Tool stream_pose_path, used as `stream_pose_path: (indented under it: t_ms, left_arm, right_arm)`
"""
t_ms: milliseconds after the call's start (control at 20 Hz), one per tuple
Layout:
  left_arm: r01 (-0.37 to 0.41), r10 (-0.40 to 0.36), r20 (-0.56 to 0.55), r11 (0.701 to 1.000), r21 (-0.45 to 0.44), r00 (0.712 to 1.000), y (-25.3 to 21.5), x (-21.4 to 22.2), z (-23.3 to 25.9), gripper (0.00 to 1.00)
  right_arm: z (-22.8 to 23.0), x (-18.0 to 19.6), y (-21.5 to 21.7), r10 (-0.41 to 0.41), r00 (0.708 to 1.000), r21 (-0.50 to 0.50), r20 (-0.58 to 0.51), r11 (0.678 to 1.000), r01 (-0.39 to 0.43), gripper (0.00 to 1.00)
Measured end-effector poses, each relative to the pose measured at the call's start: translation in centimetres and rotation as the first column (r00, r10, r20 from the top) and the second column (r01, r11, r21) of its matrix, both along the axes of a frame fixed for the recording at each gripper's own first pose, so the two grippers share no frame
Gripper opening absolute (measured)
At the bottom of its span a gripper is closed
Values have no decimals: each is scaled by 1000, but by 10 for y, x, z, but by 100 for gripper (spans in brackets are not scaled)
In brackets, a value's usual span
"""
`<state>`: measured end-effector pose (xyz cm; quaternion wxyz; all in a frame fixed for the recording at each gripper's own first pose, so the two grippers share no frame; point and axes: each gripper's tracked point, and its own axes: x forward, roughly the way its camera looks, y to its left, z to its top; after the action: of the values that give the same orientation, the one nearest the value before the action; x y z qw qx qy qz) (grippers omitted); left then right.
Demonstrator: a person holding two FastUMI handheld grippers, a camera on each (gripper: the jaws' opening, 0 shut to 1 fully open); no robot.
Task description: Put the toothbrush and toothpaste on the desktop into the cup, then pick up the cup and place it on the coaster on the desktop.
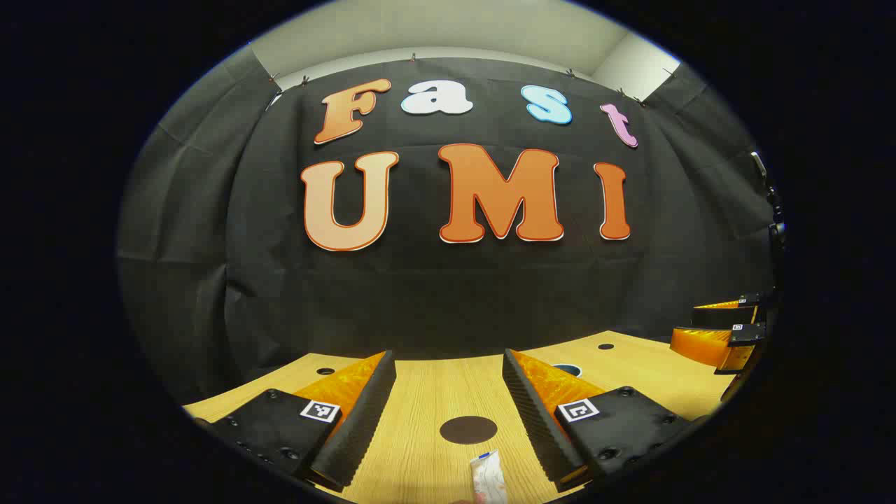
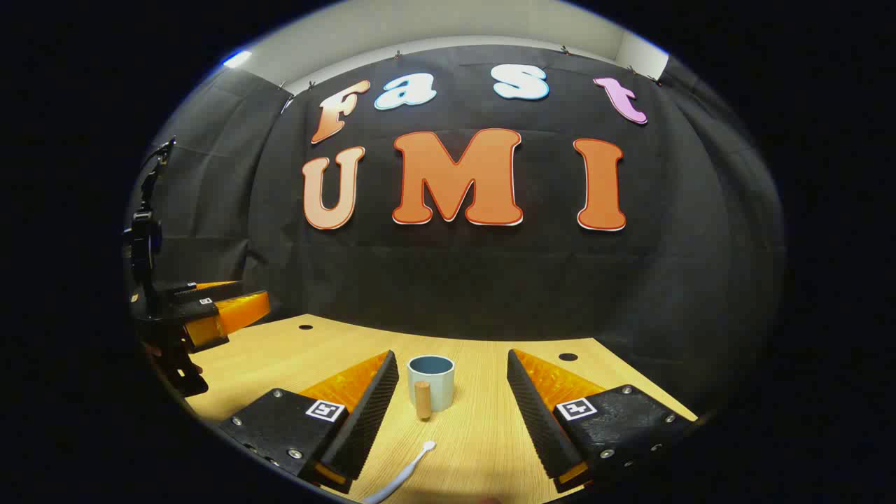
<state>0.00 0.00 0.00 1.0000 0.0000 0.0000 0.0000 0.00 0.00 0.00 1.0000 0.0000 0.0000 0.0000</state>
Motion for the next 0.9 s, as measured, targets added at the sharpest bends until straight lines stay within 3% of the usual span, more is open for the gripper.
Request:
stream_pose_path:
  t_ms: [900]
  left_arm:
    - [33,-33,-32,999,9,999,-14,1,-5,97]
  right_arm:
    - [-7,-2,8,31,999,5,-24,1000,-31,94]
